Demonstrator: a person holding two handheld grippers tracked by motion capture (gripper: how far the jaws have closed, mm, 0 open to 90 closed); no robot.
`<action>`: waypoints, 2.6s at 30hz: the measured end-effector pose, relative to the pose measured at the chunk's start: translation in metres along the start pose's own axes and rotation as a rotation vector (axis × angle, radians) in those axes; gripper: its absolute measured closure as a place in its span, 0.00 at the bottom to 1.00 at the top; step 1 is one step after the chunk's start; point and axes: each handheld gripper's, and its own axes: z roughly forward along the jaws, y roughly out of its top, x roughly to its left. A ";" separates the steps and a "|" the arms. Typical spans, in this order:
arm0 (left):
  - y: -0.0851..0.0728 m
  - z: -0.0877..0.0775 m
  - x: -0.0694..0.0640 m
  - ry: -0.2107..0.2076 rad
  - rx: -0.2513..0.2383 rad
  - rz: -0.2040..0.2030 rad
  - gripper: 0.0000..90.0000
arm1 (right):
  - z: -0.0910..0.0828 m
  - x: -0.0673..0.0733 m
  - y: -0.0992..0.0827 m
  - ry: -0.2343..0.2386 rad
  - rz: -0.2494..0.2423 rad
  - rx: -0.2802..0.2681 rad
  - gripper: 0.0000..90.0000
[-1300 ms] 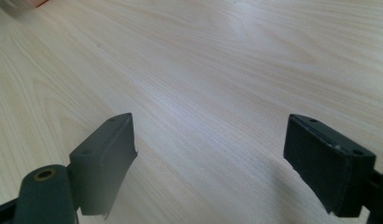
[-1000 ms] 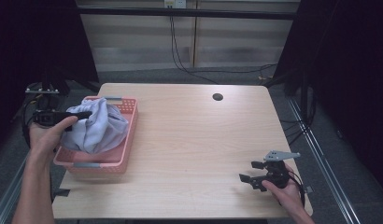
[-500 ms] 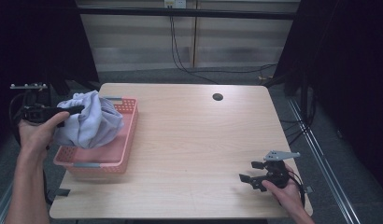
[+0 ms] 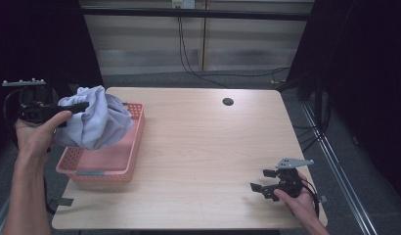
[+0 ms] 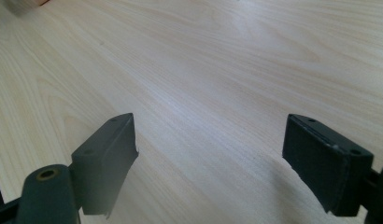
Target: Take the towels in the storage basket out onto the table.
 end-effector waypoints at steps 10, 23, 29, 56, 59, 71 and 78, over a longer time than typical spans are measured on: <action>0.017 0.008 -0.031 -0.054 -0.023 0.071 0.66 | 0.000 0.000 0.000 -0.012 -0.002 -0.003 0.19; 0.032 0.045 -0.069 -0.123 0.013 0.111 0.66 | -0.001 -0.001 0.000 -0.014 0.001 -0.008 0.19; 0.038 0.056 -0.087 -0.153 -0.011 0.150 0.66 | -0.001 -0.001 0.000 -0.013 0.001 -0.008 0.19; -0.019 0.163 -0.175 -0.347 0.173 0.232 0.64 | -0.003 -0.001 -0.001 -0.011 -0.001 -0.007 0.19; -0.034 0.177 -0.180 -0.352 0.215 0.231 0.63 | -0.002 -0.001 -0.001 -0.005 -0.007 0.000 0.18; -0.111 0.233 -0.204 -0.331 0.412 0.313 0.58 | -0.002 0.000 -0.001 -0.003 -0.007 0.002 0.18; -0.139 0.241 -0.195 -0.334 0.362 0.271 0.48 | 0.000 0.000 -0.001 -0.001 -0.015 0.003 0.18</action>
